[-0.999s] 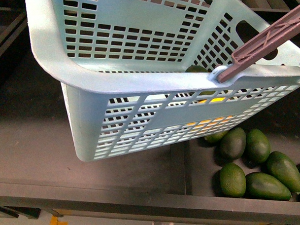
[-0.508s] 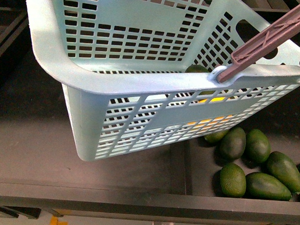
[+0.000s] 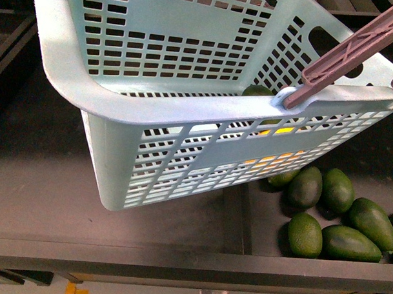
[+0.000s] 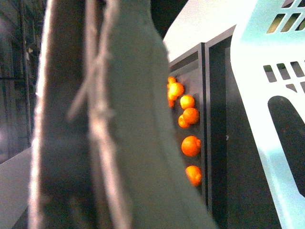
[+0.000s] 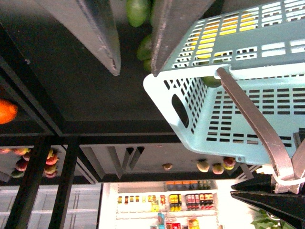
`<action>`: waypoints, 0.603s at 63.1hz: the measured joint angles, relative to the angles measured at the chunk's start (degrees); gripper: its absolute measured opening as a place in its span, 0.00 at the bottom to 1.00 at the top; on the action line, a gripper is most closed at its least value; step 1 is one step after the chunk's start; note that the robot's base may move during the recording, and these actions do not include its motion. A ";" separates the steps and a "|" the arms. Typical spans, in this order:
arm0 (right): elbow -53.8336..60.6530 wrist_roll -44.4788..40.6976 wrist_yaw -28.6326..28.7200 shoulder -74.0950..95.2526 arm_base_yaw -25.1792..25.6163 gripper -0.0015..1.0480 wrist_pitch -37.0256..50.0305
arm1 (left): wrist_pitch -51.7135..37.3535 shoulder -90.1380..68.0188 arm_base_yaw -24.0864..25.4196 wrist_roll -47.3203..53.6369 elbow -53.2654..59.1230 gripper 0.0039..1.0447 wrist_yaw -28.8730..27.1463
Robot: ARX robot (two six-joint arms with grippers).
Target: Pick mango and avocado into basket
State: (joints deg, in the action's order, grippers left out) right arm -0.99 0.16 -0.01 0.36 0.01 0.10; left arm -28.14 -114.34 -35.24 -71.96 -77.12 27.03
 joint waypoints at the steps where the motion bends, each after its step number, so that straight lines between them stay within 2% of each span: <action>1: 0.00 -0.02 0.00 0.02 0.00 0.25 0.00 | 0.00 0.00 0.00 -0.04 0.00 0.04 0.00; 7: 0.00 -0.02 0.00 0.00 0.00 0.42 0.00 | 0.00 0.00 0.00 -0.09 0.00 0.04 0.02; 18: 0.00 0.00 0.00 0.00 0.00 0.66 0.00 | 0.00 -0.02 0.00 -0.09 0.00 0.04 0.00; 25: 0.00 0.00 0.00 0.00 0.00 0.89 0.00 | 0.00 -0.02 0.00 -0.09 0.00 0.04 0.02; 27: 0.00 0.00 0.00 0.00 0.00 0.93 0.00 | 0.00 -0.02 0.00 -0.09 0.00 0.04 0.02; 30: 0.00 0.00 0.00 0.00 0.00 0.92 0.00 | 0.11 -0.02 -0.02 -0.15 0.00 0.04 -0.46; 32: 0.00 0.00 -0.09 0.00 0.00 0.91 0.00 | 6.08 0.00 -0.85 -0.26 -1.77 0.04 -8.74; 35: 0.00 0.00 0.09 0.00 0.00 0.92 -0.02 | 13.25 -0.09 -1.84 -4.52 -3.67 0.04 -29.24; 38: 0.00 -0.02 0.00 -0.02 0.00 0.92 -0.02 | 13.86 -0.94 -1.38 -6.10 -4.24 0.04 -38.77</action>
State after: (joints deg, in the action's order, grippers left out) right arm -0.99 0.14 -0.01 0.34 0.01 0.08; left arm -14.28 -115.28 -36.62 -78.06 -81.36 -11.75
